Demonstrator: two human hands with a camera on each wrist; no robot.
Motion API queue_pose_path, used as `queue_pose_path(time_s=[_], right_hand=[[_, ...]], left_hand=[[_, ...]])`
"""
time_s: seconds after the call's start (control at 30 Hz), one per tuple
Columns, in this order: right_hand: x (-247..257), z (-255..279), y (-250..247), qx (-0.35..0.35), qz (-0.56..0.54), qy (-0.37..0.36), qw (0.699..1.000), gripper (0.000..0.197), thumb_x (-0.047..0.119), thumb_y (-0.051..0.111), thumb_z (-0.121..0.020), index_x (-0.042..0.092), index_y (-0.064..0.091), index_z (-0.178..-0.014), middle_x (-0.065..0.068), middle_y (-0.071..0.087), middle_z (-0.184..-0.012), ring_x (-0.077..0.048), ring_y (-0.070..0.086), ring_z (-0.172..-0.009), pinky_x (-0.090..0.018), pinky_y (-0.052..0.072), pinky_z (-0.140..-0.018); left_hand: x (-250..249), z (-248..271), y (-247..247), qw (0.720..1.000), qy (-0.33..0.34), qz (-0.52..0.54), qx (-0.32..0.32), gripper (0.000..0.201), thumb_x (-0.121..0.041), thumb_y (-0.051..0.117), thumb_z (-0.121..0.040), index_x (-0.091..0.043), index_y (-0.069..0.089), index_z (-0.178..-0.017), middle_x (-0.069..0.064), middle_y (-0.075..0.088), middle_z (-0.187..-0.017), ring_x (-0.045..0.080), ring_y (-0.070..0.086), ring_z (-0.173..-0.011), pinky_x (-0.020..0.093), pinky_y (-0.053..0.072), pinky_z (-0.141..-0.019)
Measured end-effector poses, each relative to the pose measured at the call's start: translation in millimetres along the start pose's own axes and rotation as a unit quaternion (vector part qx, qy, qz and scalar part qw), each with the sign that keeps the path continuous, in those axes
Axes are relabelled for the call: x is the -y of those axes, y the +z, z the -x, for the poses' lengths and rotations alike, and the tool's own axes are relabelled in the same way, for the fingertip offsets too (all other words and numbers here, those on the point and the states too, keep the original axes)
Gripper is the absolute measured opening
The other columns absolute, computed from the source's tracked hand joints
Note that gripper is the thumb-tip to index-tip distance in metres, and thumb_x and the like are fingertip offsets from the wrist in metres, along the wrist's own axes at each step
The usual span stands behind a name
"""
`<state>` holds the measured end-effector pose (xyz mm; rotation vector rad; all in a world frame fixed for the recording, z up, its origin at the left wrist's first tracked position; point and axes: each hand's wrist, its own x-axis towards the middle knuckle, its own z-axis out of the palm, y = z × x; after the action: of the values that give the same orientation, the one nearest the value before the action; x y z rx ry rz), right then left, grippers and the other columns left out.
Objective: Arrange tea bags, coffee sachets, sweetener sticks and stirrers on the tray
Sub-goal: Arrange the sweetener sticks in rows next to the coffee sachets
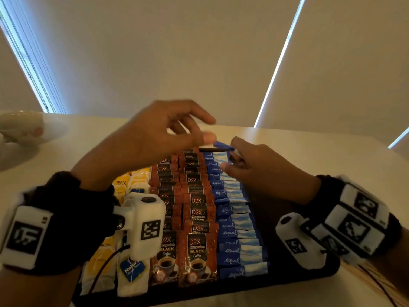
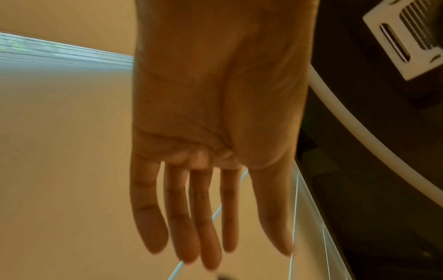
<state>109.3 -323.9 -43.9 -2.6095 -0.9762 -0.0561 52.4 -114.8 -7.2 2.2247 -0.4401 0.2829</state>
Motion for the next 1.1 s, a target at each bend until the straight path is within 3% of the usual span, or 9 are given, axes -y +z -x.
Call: queue_pose_path(time_s=[0.1, 0.17, 0.23, 0.33, 0.47, 0.57, 0.63, 0.83, 1.1], right_hand=[[19.8, 11.1, -2.1, -0.01, 0.045, -0.035, 0.998, 0.021, 0.04, 0.044, -0.095, 0.023, 0.032, -0.097, 0.013, 0.039, -0.063, -0.003, 0.04, -0.051, -0.015, 0.025, -0.05], [27.5, 15.9, -1.3, -0.016, 0.054, -0.043, 0.997, 0.023, 0.043, 0.041, -0.095, 0.023, 0.032, -0.103, 0.013, 0.037, -0.062, -0.003, 0.039, -0.051, -0.014, 0.025, -0.05], [32.2, 21.2, 0.4, -0.043, 0.019, -0.05, 0.998, 0.02, 0.043, 0.041, -0.094, 0.025, 0.032, -0.096, 0.012, 0.036, -0.059, -0.005, 0.041, -0.048, -0.015, 0.031, -0.048], [36.1, 29.3, 3.1, -0.063, -0.063, -0.033, 0.995, 0.016, 0.04, 0.039, -0.094, 0.026, 0.034, -0.089, 0.01, 0.037, -0.054, 0.001, 0.049, -0.051, -0.014, 0.04, -0.052], [40.1, 38.5, 3.2, -0.046, -0.16, -0.009, 0.986, 0.017, 0.041, 0.036, -0.095, 0.025, 0.032, -0.096, 0.005, 0.046, -0.055, -0.007, 0.046, -0.043, -0.018, 0.038, -0.044], [41.4, 41.2, -1.7, -0.028, -0.247, 0.003, 0.969, 0.01, 0.03, 0.036, -0.098, 0.021, 0.035, -0.094, 0.004, 0.045, -0.056, -0.005, 0.043, -0.042, -0.014, 0.035, -0.042], [41.3, 43.3, -4.8, -0.005, -0.301, 0.017, 0.954, 0.008, 0.024, 0.036, -0.099, 0.016, 0.037, -0.098, 0.002, 0.048, -0.062, -0.009, 0.044, -0.048, -0.016, 0.036, -0.045], [28.6, 46.0, -6.1, 0.022, -0.371, 0.04, 0.927, 0.021, 0.023, 0.036, -0.099, 0.021, 0.05, -0.083, 0.01, 0.055, -0.064, 0.0, 0.051, -0.053, -0.015, 0.046, -0.05], [18.3, 48.5, -9.0, -0.076, -0.455, 0.107, 0.881, 0.016, 0.02, 0.058, -0.087, 0.011, 0.064, -0.075, 0.004, 0.063, -0.062, -0.009, 0.056, -0.057, -0.019, 0.049, -0.05]], left_hand=[[-2.2, -1.1, 12.4, 0.999, -0.008, 0.004, 0.05, 0.042, -0.066, 0.063, -0.07, -0.043, 0.062, -0.105, -0.014, 0.069, -0.086, 0.001, 0.066, -0.082, 0.017, 0.053, -0.069], [-3.6, -1.8, 18.6, 0.999, -0.009, 0.035, 0.036, 0.029, -0.044, 0.068, -0.076, -0.029, 0.067, -0.101, -0.004, 0.07, -0.078, 0.007, 0.067, -0.074, 0.019, 0.055, -0.071], [-4.8, -2.2, 19.4, 0.999, 0.001, 0.037, 0.012, 0.013, -0.024, 0.07, -0.079, -0.019, 0.069, -0.091, -0.003, 0.069, -0.075, 0.007, 0.066, -0.07, 0.016, 0.054, -0.069], [-7.1, -0.8, 14.7, 0.999, 0.011, 0.045, 0.027, 0.019, -0.034, 0.071, -0.073, -0.018, 0.069, -0.083, -0.003, 0.07, -0.08, 0.009, 0.066, -0.076, 0.015, 0.053, -0.07], [-13.0, 3.0, 11.2, 0.99, 0.044, 0.074, 0.114, 0.033, -0.038, 0.075, -0.072, -0.019, 0.068, -0.099, -0.004, 0.071, -0.092, 0.012, 0.069, -0.085, 0.015, 0.053, -0.073], [-13.7, 3.9, 14.0, 0.995, 0.056, 0.047, 0.072, 0.022, -0.024, 0.08, -0.069, -0.016, 0.071, -0.087, -0.004, 0.072, -0.085, 0.011, 0.069, -0.079, 0.014, 0.052, -0.071], [-14.7, 4.3, 14.9, 0.997, 0.038, 0.06, 0.039, 0.013, -0.024, 0.071, -0.073, -0.014, 0.07, -0.081, 0.001, 0.071, -0.076, 0.011, 0.069, -0.068, 0.018, 0.055, -0.066], [-11.6, 4.9, 7.0, 0.991, -0.009, 0.122, 0.052, 0.028, -0.025, 0.054, -0.08, -0.002, 0.068, -0.087, 0.009, 0.07, -0.073, 0.017, 0.067, -0.061, 0.021, 0.055, -0.057], [-6.2, 1.6, 9.3, 0.989, -0.071, 0.126, 0.042, 0.017, -0.012, 0.054, -0.089, -0.005, 0.068, -0.082, 0.009, 0.07, -0.069, 0.015, 0.065, -0.057, 0.019, 0.053, -0.053]])
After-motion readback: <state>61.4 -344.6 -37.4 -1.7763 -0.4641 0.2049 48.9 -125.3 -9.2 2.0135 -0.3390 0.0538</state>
